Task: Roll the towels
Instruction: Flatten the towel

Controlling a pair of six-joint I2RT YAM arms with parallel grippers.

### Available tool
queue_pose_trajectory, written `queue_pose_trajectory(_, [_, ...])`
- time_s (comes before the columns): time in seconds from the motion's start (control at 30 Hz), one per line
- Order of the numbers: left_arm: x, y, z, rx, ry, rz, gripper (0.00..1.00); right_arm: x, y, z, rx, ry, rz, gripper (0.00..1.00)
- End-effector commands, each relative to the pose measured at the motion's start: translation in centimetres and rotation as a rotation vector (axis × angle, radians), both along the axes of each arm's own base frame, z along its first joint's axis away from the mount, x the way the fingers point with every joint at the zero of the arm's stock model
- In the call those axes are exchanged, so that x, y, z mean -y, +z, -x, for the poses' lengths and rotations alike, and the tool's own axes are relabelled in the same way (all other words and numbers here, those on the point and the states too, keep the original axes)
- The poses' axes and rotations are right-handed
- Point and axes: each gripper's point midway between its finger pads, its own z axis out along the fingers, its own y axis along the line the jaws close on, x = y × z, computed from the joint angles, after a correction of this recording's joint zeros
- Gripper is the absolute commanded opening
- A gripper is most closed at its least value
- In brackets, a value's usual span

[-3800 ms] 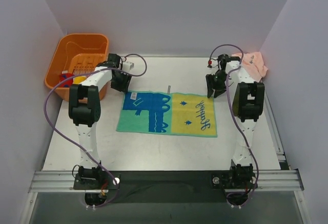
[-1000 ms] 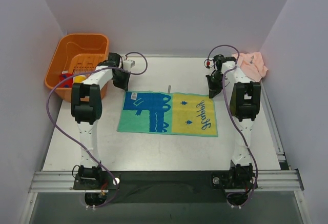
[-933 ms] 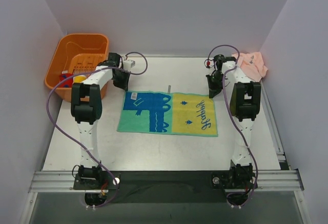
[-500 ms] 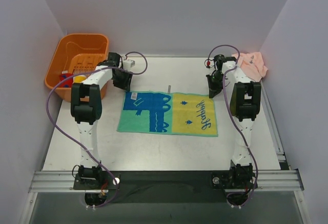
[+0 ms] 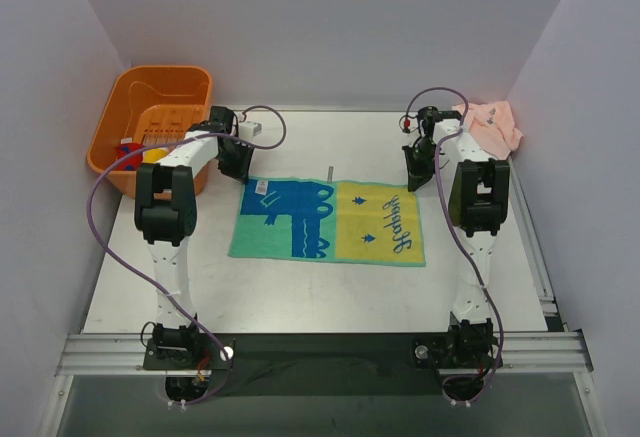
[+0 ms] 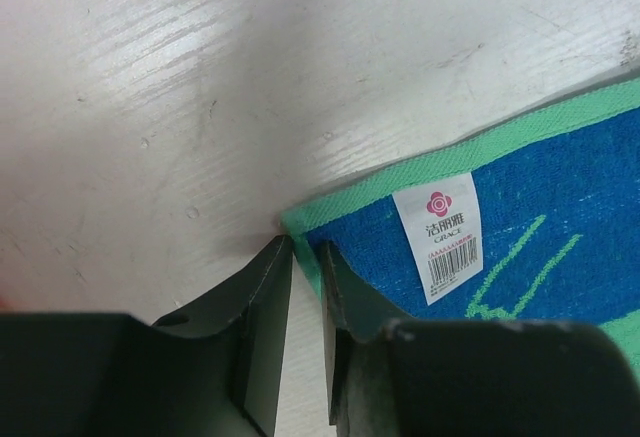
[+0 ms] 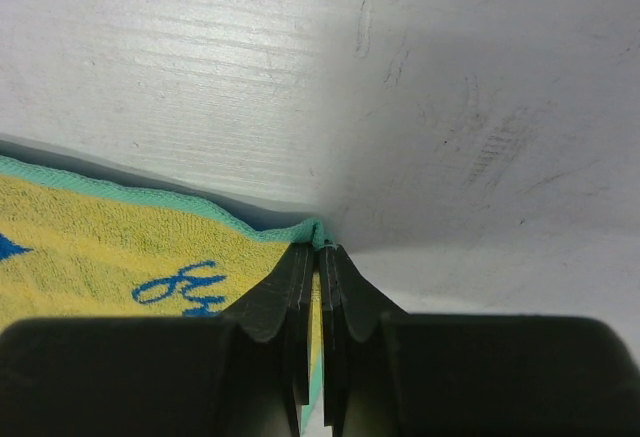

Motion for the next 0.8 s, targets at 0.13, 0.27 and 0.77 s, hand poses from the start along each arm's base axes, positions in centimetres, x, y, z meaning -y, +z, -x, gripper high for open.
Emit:
queue_pose_trajectory(0.13, [0.2, -0.7, -1.2, -0.017, 0.036, -0.002, 0.37, 0.5, -0.2, 0.4, -0.025, 0.021, 0.003, 0.00])
queue_pose_trajectory(0.27, [0.5, -0.7, -1.4, -0.013, 0.033, -0.002, 0.40, 0.4, -0.2, 0.2, -0.022, 0.018, -0.005, 0.00])
queue_pose_trajectory(0.77, [0.9, 2.6, -2.7, 0.056, 0.021, 0.068, 0.00, 1.5, 1.3, -1.6, 0.041, 0.009, -0.009, 0.00])
